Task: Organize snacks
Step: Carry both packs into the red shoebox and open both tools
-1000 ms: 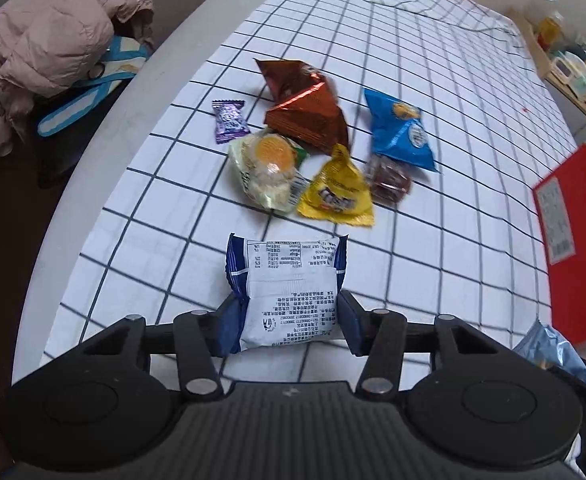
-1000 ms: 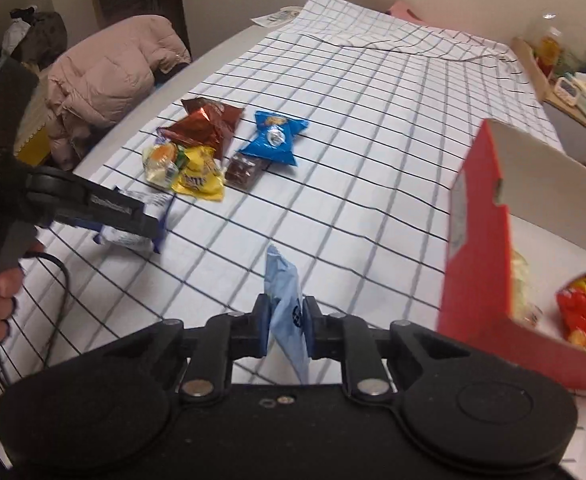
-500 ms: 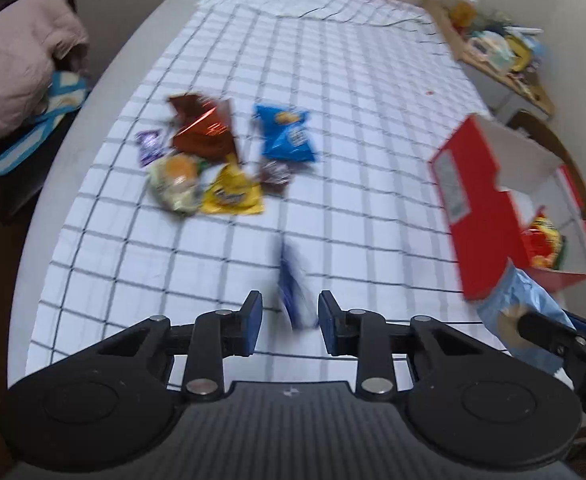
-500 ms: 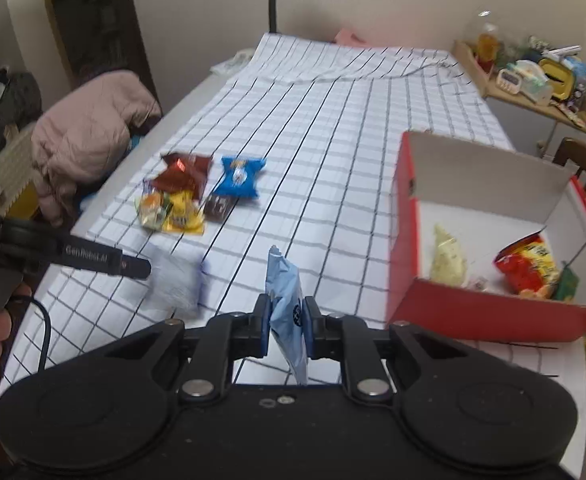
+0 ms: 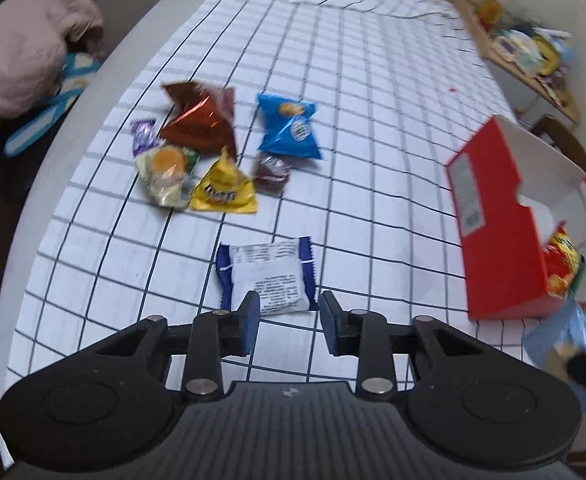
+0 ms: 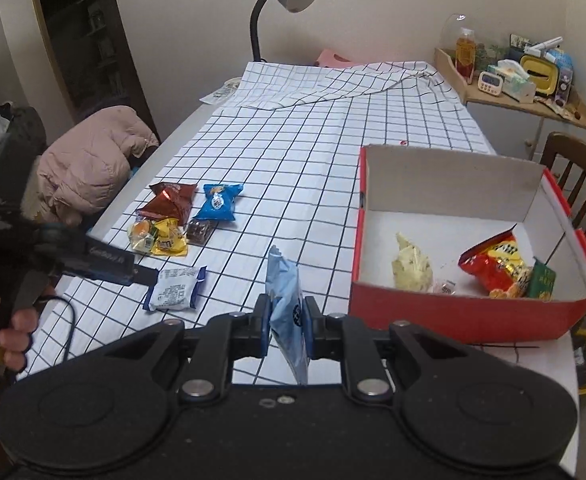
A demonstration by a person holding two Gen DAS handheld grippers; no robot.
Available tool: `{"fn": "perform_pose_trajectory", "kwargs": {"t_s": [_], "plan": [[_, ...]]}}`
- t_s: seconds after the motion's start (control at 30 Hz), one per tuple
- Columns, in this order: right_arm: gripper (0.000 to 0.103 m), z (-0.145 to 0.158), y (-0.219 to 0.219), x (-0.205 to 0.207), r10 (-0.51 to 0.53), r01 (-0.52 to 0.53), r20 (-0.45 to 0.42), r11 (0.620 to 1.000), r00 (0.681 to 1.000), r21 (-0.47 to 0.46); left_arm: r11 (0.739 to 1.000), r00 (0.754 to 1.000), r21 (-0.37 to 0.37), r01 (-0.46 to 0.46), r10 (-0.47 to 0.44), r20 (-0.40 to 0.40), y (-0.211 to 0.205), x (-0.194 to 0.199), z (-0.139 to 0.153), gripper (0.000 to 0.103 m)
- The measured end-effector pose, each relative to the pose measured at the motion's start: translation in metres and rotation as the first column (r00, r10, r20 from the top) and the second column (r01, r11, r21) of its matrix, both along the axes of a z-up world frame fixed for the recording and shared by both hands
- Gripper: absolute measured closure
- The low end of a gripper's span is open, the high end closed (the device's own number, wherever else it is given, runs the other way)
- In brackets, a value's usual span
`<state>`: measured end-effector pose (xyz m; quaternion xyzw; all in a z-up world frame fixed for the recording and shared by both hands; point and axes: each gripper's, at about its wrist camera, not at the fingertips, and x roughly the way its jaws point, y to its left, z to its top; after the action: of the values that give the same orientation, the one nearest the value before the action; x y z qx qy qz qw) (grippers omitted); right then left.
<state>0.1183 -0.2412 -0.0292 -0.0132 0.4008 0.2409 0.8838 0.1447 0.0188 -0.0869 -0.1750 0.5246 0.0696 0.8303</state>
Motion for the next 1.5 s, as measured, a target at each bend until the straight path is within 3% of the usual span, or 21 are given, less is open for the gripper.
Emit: {"fn": "perform_pose_trajectory", "kwargs": {"t_s": [0.07,0.1,0.37,0.5,0.73,0.9,1.03,1.1,1.5], "plan": [[0.089,-0.004,0.0,0.001,0.009,-0.008,-0.011,1.0,1.0,0.016,0.999,0.999,-0.024,-0.033,0.033,-0.014,0.003,0.004,-0.008,0.036],[0.089,-0.006,0.0,0.002,0.012,-0.012,-0.015,1.0,1.0,0.023,0.998,0.999,-0.039,-0.049,0.048,-0.014,0.005,0.006,-0.011,0.033],[0.089,-0.017,0.0,0.007,0.04,-0.038,-0.041,0.999,0.998,0.036,0.993,0.99,0.027,-0.113,0.115,-0.087,-0.001,0.033,-0.048,0.032],[0.089,-0.024,-0.003,0.009,0.045,-0.043,-0.058,0.999,0.997,0.031,0.991,0.989,0.079,-0.108,0.116,-0.091,-0.009,0.038,-0.056,0.032],[0.089,-0.029,-0.004,0.011,0.052,-0.05,-0.071,0.998,0.996,0.028,0.988,0.985,0.09,-0.128,0.137,-0.103,-0.015,0.042,-0.065,0.03],[0.089,-0.031,-0.004,0.012,0.053,-0.052,-0.074,0.998,0.996,0.023,0.984,0.99,0.142,-0.107,0.119,-0.08,-0.026,0.04,-0.066,0.03],[0.089,-0.033,-0.006,0.011,0.052,-0.051,-0.08,0.999,0.995,0.019,0.983,0.994,0.162,-0.088,0.098,-0.056,-0.033,0.037,-0.063,0.05],[0.089,-0.034,-0.008,0.011,0.051,-0.05,-0.082,0.999,0.995,0.016,0.983,0.994,0.161,-0.088,0.097,-0.053,-0.034,0.037,-0.062,0.054],[0.089,-0.016,-0.029,0.013,0.04,-0.038,-0.043,0.999,0.998,0.029,0.986,0.986,0.044,-0.16,0.162,-0.045,-0.017,0.027,-0.051,0.064]]}}
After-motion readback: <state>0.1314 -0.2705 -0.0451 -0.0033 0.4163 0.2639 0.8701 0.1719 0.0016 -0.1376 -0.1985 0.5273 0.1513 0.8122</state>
